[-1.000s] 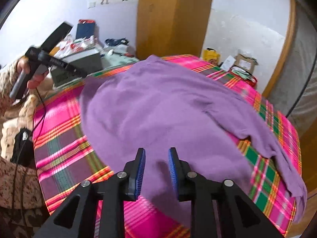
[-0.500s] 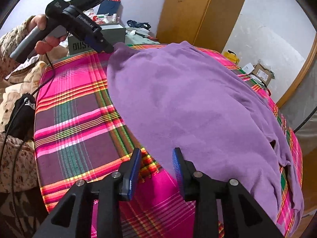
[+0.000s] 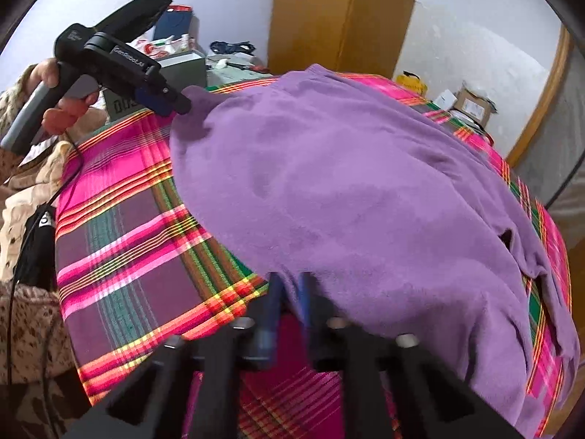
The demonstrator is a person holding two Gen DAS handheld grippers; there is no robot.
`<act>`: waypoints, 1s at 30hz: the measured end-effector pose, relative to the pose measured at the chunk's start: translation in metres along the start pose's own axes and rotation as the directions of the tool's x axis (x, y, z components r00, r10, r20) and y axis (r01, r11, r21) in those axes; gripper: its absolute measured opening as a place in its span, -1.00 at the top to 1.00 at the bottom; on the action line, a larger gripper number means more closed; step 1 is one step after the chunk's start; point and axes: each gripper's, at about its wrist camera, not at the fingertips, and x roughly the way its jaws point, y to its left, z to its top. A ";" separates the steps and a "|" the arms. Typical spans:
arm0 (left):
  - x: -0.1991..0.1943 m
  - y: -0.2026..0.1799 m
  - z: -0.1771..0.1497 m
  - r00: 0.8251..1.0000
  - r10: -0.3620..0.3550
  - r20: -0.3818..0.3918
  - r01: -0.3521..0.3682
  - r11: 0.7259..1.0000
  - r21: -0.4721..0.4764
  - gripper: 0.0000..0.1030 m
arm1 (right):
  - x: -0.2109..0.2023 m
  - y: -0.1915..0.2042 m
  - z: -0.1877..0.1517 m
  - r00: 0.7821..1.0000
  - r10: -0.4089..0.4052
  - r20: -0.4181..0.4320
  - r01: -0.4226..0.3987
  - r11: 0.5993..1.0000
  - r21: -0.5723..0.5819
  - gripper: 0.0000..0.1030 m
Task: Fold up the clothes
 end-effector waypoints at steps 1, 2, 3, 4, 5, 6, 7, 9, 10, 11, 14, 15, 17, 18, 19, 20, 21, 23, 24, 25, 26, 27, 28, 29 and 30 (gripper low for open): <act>0.000 0.000 0.000 1.000 -0.003 0.004 0.003 1.000 -0.008 -0.19 | -0.001 0.000 0.000 1.000 -0.001 0.000 0.001 1.000 0.006 0.93; -0.001 0.001 0.000 1.000 -0.006 0.007 0.006 1.000 -0.016 -0.05 | -0.002 0.000 0.000 1.000 -0.001 0.001 0.001 1.000 0.018 0.95; -0.001 0.003 0.001 1.000 -0.008 0.010 0.008 1.000 -0.023 0.08 | -0.006 -0.003 0.000 1.000 0.013 0.011 -0.013 0.999 0.042 0.95; -0.001 0.005 0.002 1.000 -0.009 0.013 0.009 1.000 -0.028 0.14 | -0.011 -0.006 0.001 0.999 0.033 0.026 -0.035 0.997 0.071 0.95; -0.002 0.006 0.003 1.000 -0.010 0.016 0.010 0.999 -0.033 0.33 | -0.016 -0.010 0.003 0.998 0.054 0.041 -0.057 0.993 0.100 0.96; -0.003 0.008 0.004 1.000 -0.011 0.019 0.012 0.999 -0.037 0.44 | -0.021 -0.014 0.004 0.996 0.073 0.056 -0.080 0.989 0.128 0.96; -0.003 0.008 0.005 1.000 -0.014 0.023 0.015 0.999 -0.040 0.49 | -0.027 -0.016 0.006 0.994 0.084 0.075 -0.095 0.985 0.145 0.96; -0.004 0.007 0.006 0.999 -0.020 0.029 0.021 0.999 -0.039 0.56 | -0.042 -0.021 0.011 0.988 0.097 0.116 -0.116 0.979 0.166 0.96; -0.003 0.005 0.007 0.999 -0.019 0.030 0.020 0.999 -0.034 0.56 | -0.049 -0.022 0.013 0.986 0.103 0.132 -0.125 0.977 0.172 0.96; -0.003 0.005 0.008 0.999 -0.020 0.032 0.021 0.999 -0.032 0.56 | -0.054 -0.022 0.016 0.984 0.107 0.145 -0.132 0.976 0.175 0.96; -0.005 0.006 0.009 0.999 -0.031 0.044 0.032 0.999 -0.038 0.70 | -0.069 -0.022 0.024 0.974 0.128 0.185 -0.162 0.970 0.183 0.96; -0.006 0.007 0.010 0.998 -0.036 0.049 0.038 0.998 -0.046 0.75 | -0.074 -0.020 0.027 0.970 0.142 0.198 -0.179 0.967 0.184 0.96; -0.011 0.010 0.011 0.997 -0.045 0.068 0.050 0.997 -0.062 0.81 | -0.083 -0.014 0.031 0.964 0.155 0.214 -0.193 0.967 0.169 0.96; -0.014 0.011 0.011 0.995 -0.050 0.085 0.056 0.996 -0.071 0.82 | -0.086 -0.011 0.031 0.963 0.156 0.218 -0.193 0.967 0.164 0.96; -0.019 0.012 0.011 0.994 -0.050 0.102 0.058 0.996 -0.075 0.84 | -0.088 -0.007 0.031 0.965 0.159 0.210 -0.193 0.969 0.155 0.96; -0.023 0.014 0.011 0.992 -0.041 0.117 0.051 0.996 -0.076 0.85 | -0.088 -0.002 0.031 0.967 0.163 0.196 -0.193 0.971 0.144 0.96; -0.027 0.016 0.010 0.991 -0.029 0.131 0.039 0.996 -0.077 0.86 | -0.086 0.002 0.030 0.970 0.165 0.180 -0.190 0.973 0.134 0.96; -0.033 0.021 0.007 0.988 -0.004 0.154 0.016 0.997 -0.080 0.89 | -0.079 0.010 0.025 0.975 0.166 0.147 -0.184 0.976 0.115 0.96; -0.035 0.024 0.004 0.987 0.010 0.160 0.003 0.997 -0.082 0.89 | -0.074 0.012 0.022 0.976 0.175 0.131 -0.191 0.974 0.123 0.96; -0.035 0.027 0.002 0.987 0.024 0.160 -0.010 0.996 -0.086 0.89 | -0.068 0.015 0.017 0.975 0.189 0.113 -0.204 0.970 0.134 0.96; -0.033 0.029 0.000 0.987 0.037 0.156 -0.023 0.996 -0.090 0.89 | -0.062 0.017 0.013 0.976 0.194 0.099 -0.206 0.969 0.138 0.96; -0.032 0.031 -0.002 0.987 0.050 0.152 -0.036 0.995 -0.095 0.89 | -0.057 0.019 0.010 0.977 0.194 0.088 -0.205 0.969 0.140 0.96; -0.030 0.033 -0.003 0.988 0.059 0.145 -0.046 0.995 -0.090 0.89 | -0.051 0.020 0.007 0.978 0.195 0.074 -0.204 0.968 0.147 0.96; -0.029 0.034 -0.005 0.989 0.054 0.140 -0.041 0.995 -0.089 0.88 | -0.045 0.021 0.004 0.980 0.189 0.057 -0.195 0.969 0.151 0.96; -0.028 0.035 -0.006 0.990 0.039 0.133 -0.026 0.995 -0.092 0.83 | -0.040 0.021 0.001 0.983 0.178 0.041 -0.183 0.971 0.152 0.96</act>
